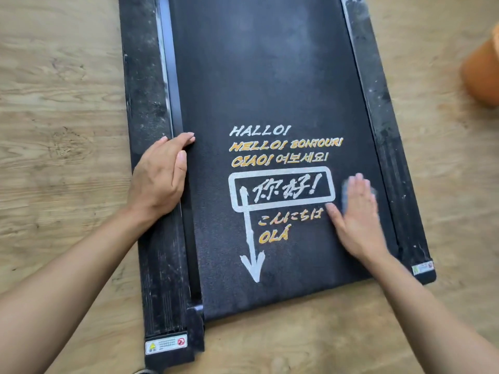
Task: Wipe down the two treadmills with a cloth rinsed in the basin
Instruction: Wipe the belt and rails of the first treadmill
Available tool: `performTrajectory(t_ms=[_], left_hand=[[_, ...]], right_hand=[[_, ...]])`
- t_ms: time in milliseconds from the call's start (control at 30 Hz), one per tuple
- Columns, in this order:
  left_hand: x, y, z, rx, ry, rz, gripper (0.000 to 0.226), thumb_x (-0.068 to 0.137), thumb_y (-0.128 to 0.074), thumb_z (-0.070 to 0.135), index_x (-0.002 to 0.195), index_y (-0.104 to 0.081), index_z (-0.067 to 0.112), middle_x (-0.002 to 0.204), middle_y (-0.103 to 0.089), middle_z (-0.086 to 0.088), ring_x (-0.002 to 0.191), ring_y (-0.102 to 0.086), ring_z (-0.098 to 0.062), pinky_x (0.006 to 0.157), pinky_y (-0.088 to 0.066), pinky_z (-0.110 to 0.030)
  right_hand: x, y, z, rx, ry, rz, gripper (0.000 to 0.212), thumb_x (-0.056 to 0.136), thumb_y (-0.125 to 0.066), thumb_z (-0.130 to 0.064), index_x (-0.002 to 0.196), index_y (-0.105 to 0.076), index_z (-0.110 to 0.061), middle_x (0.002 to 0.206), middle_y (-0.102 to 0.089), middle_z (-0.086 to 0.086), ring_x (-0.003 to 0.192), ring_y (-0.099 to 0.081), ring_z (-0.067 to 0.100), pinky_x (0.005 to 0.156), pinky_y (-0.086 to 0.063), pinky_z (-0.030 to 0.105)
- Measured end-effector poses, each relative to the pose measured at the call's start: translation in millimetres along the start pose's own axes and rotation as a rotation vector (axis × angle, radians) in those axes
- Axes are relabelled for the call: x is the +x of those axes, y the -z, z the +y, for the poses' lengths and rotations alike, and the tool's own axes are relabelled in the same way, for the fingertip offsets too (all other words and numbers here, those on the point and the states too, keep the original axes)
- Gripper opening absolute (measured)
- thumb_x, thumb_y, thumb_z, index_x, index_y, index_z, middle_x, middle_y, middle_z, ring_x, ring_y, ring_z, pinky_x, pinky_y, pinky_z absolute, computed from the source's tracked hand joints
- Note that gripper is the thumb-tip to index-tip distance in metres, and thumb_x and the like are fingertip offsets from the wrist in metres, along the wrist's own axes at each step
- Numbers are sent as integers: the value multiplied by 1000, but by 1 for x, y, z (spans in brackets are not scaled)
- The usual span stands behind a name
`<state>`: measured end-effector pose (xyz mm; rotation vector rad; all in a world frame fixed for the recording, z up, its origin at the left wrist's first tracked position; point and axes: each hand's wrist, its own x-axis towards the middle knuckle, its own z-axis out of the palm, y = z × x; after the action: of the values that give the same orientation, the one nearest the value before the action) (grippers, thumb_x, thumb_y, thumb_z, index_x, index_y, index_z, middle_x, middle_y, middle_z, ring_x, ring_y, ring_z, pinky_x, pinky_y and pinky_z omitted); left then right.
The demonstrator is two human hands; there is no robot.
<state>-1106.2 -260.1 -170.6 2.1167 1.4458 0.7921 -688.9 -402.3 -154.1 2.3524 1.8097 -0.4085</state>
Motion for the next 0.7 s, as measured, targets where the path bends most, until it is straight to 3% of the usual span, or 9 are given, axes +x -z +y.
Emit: performTrajectory(t_ms=[100,233,333,433,500,633,700], left_hand=[[1,0,2,23,-6,2,46,111,-31,23,149,-53,10,143,-65,-3,133,-58,-21,128,-26,-37],[1,-1,4,48,0,4,46,111,-32,24,148,-54,11,143,-65,-2,133,-58,-21,128,-26,-36],[1,0,4,51,0,4,45,111,-32,23,147,-55,10,143,-65,-2,133,-58,-21,128,-27,-37],[-1,2,2,76,-1,-5,44,111,-32,21,147,-55,11,144,-65,-3,132,-59,-22,128,-28,-39],[-2,3,3,79,-11,-13,43,112,-32,20,147,-54,10,144,-64,-4,132,-58,-23,128,-27,-39],[-2,3,2,89,-19,3,43,111,-32,19,147,-55,10,143,-64,-7,131,-56,-23,129,-22,-30],[-3,1,3,82,-7,-11,44,111,-32,19,147,-55,10,144,-64,-8,132,-53,-22,129,-20,-28]], right_hand=[[-10,2,45,12,-147,-23,106,94,-5,-83,166,-1,-6,175,7,12,162,10,26,128,-8,60],[-17,-14,-22,188,-184,53,112,93,-12,-86,165,0,0,174,10,18,161,14,28,128,-7,58],[-43,-28,-122,209,49,36,105,97,-26,-77,165,1,-2,173,13,17,161,17,28,130,-3,54],[-96,-41,-237,214,410,-91,108,97,-33,-78,165,4,-2,172,20,16,159,23,26,131,2,49],[-119,-45,-274,195,522,-165,113,96,-39,-79,165,6,-2,172,23,14,158,25,24,131,0,47],[-109,-51,-218,64,562,-57,107,96,-40,-79,167,-4,-7,175,10,7,161,14,20,131,-7,42],[-99,-49,-156,45,440,-12,104,98,-37,-78,167,-5,-7,176,6,8,162,9,22,131,-7,42]])
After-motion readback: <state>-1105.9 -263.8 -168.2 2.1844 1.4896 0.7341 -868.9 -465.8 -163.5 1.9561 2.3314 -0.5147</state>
